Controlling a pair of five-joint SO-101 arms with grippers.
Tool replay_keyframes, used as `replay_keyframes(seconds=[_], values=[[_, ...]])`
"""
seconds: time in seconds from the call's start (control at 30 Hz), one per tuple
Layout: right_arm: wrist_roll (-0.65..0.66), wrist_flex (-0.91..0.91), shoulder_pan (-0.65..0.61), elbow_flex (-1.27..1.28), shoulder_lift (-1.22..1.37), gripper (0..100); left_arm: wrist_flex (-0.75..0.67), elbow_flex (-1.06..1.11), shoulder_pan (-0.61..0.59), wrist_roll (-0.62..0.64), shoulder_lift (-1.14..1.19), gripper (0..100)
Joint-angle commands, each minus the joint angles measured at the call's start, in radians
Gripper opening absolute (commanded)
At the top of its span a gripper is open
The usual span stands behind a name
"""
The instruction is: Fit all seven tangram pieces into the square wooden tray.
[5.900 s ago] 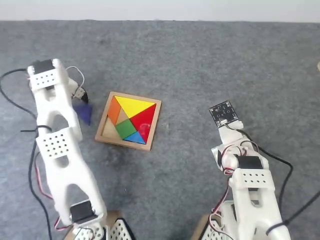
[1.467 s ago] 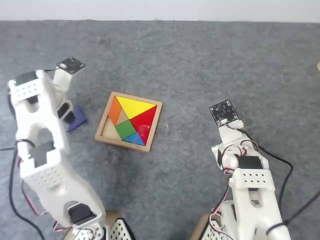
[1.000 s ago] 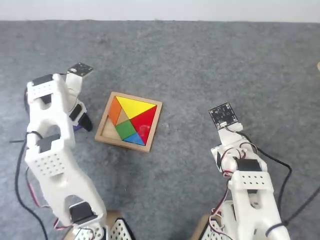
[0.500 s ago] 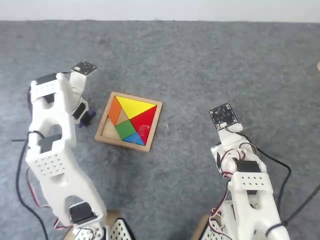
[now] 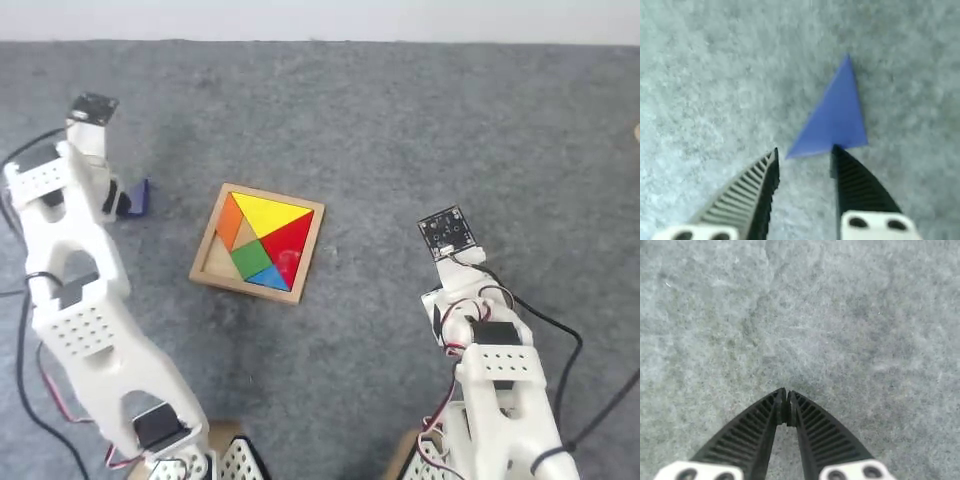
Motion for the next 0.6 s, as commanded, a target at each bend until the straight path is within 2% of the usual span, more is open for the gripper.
replay_keyframes(seconds=[0.0,0.23,0.37,0.57], values=[[0.008,-0.019,-0.01,-0.005,-0.022,0.8,-0.052,-0.044,0.011,0.015,-0.015,19],[0.008,-0.021,-0.01,-0.005,-0.022,0.8,-0.092,-0.007,0.074,0.009,-0.014,19],[0.008,-0.021,-0.01,-0.005,-0.022,0.8,-0.101,0.047,0.114,-0.054,-0.012,19],[0.008,-0.021,-0.01,-0.005,-0.022,0.8,-0.1,0.059,0.097,-0.064,0.026,18]])
